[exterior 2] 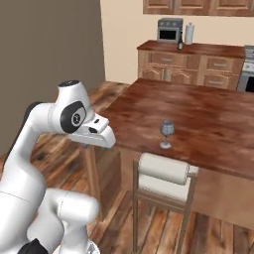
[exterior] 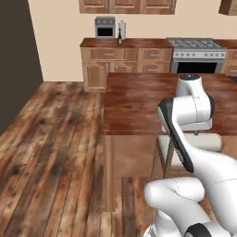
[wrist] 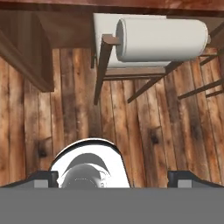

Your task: There is a wine glass and glass cup on the dining counter. Place the wine bottle next to the wine glass and the juice bottle next to the glass cup.

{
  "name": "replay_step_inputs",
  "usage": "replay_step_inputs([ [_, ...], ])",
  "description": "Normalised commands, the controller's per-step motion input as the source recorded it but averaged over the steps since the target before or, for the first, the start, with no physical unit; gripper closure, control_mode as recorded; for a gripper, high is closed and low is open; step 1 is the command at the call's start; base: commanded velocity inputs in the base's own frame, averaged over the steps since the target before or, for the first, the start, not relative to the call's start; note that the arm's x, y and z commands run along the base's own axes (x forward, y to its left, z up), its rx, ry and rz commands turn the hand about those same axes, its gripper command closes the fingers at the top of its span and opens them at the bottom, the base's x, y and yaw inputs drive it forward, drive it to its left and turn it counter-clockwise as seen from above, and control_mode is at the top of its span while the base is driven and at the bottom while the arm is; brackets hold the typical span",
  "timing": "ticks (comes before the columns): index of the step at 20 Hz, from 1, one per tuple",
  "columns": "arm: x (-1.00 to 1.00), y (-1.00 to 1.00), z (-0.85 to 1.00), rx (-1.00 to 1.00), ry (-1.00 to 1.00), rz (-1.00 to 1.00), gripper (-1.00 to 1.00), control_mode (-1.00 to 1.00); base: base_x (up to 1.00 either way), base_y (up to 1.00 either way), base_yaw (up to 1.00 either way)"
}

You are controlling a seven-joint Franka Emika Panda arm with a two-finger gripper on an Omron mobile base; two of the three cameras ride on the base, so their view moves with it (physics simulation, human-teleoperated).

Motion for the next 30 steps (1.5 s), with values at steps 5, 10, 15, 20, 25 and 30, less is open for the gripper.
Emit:
replay_step_inputs([
  [5,0.00,0.00,0.00,0.00,0.00,0.00,-1.00,1.00,0.09,0.94,0.00],
  [10,0.00,0.00,0.00,0.00,0.00,0.00,-1.00,1.00,0.14,0.93,0.00],
  [15,0.00,0.00,0.00,0.00,0.00,0.00,-1.00,1.00,0.19,0.92,0.00],
  [20,0.00,0.00,0.00,0.00,0.00,0.00,-1.00,1.00,0.34,0.84,-0.03],
  [25,0.00,0.00,0.00,0.00,0.00,0.00,-1.00,1.00,0.63,0.64,-0.09],
  [30,0.00,0.00,0.00,0.00,0.00,0.00,-1.00,1.00,0.87,0.40,-0.10],
])
